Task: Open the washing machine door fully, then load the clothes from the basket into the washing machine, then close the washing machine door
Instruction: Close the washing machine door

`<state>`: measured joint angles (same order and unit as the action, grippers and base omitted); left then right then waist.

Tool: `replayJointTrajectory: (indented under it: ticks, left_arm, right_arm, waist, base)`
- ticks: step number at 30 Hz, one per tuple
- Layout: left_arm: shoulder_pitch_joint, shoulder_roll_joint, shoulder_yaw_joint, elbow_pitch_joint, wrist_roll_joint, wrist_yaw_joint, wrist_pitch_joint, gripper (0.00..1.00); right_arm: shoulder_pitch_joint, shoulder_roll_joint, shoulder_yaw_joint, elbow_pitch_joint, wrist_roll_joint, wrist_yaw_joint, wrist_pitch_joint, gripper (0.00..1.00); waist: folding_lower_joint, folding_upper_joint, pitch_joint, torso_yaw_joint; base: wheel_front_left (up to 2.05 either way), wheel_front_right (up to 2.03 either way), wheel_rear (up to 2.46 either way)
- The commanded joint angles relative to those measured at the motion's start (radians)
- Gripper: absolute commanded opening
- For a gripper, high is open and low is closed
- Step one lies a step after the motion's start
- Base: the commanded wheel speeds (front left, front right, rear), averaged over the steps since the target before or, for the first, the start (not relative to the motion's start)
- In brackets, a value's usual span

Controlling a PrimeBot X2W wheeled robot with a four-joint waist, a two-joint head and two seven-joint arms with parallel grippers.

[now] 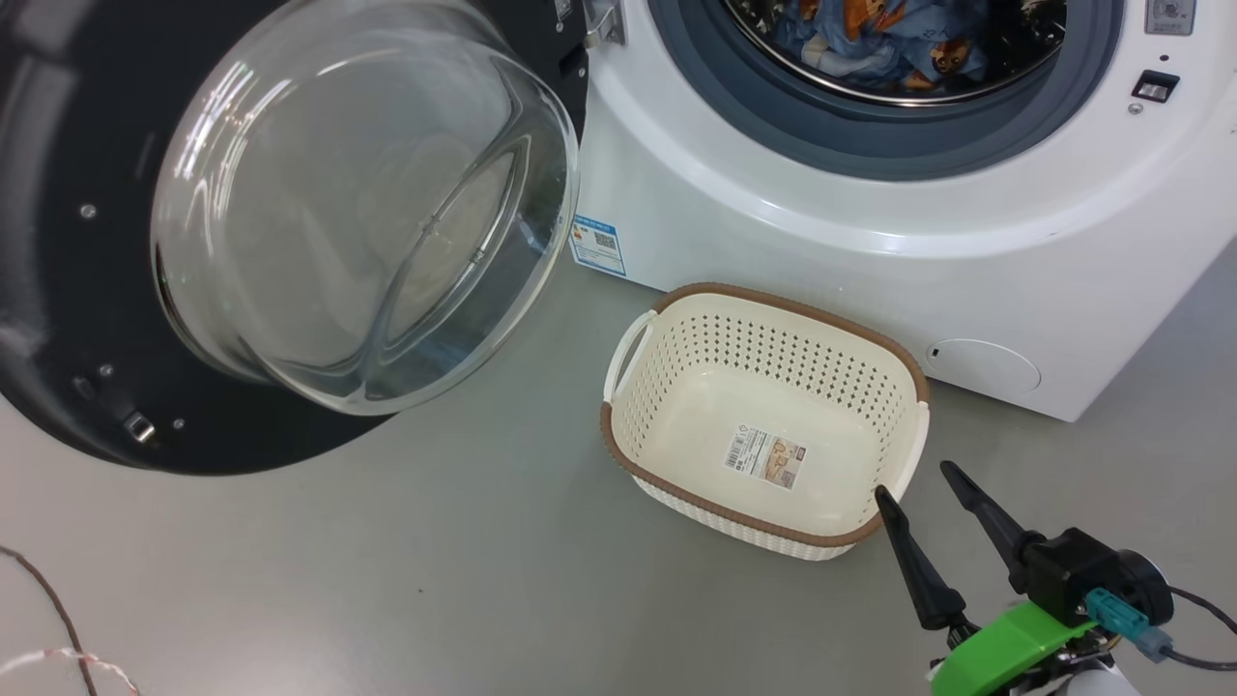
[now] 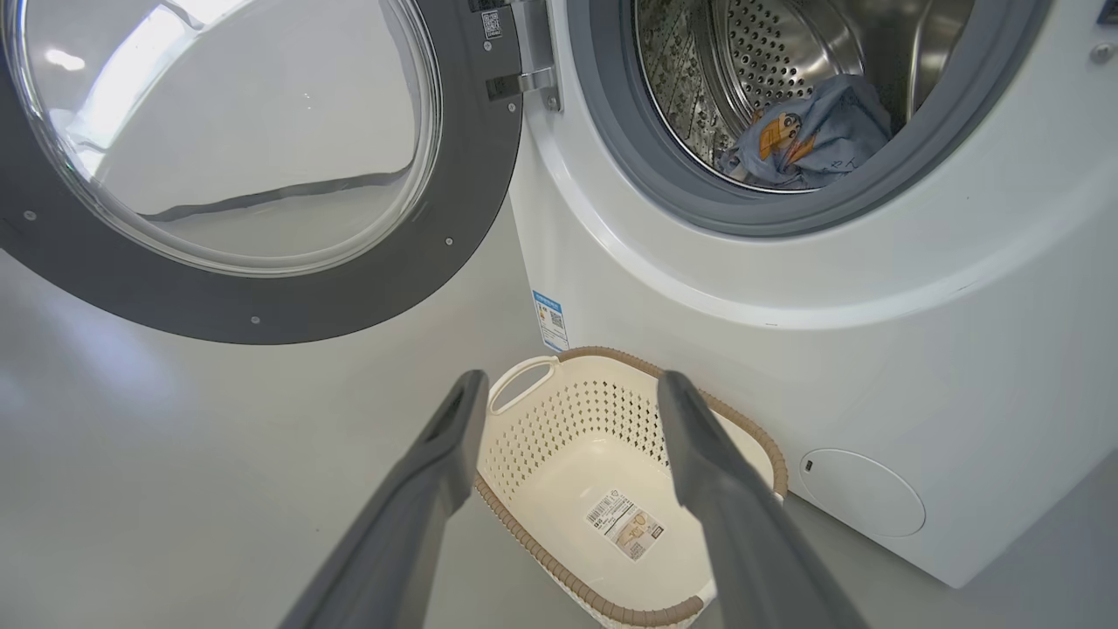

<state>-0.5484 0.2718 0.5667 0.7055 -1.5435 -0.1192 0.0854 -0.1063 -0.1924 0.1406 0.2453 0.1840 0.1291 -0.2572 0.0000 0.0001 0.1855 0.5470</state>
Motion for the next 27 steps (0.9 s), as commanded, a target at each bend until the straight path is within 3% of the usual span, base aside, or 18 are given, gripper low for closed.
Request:
replayJointTrajectory:
  ticks: [1,9,27]
  left_arm:
    - [-0.045,0.079,0.03,-0.007,-0.017,-0.011,0.017,0.0]
    - [-0.085,0.088,0.017,0.002,-0.058,-0.011,0.13,0.0]
    - [-0.074,0.08,0.014,-0.011,-0.061,-0.011,0.238,0.0]
  right_arm:
    - [0.017,-0.006,0.01,-0.027,-0.011,0.002,-0.005,1.0]
    - [0.045,-0.013,-0.011,-0.048,-0.02,0.002,-0.005,1.0]
    - [0.043,-0.061,0.006,-0.055,-0.014,0.002,-0.005,1.0]
  waist:
    - [0.0,-0.0001,0.001,-0.002]
    - [0.0,-0.0001,0.013,-0.013]
    - [0.0,-0.0001,0.051,-0.07]
  base:
    - [0.0,0.0,0.0]
    - [0.0,0.0,0.0]
    - [0.0,0.0,0.0]
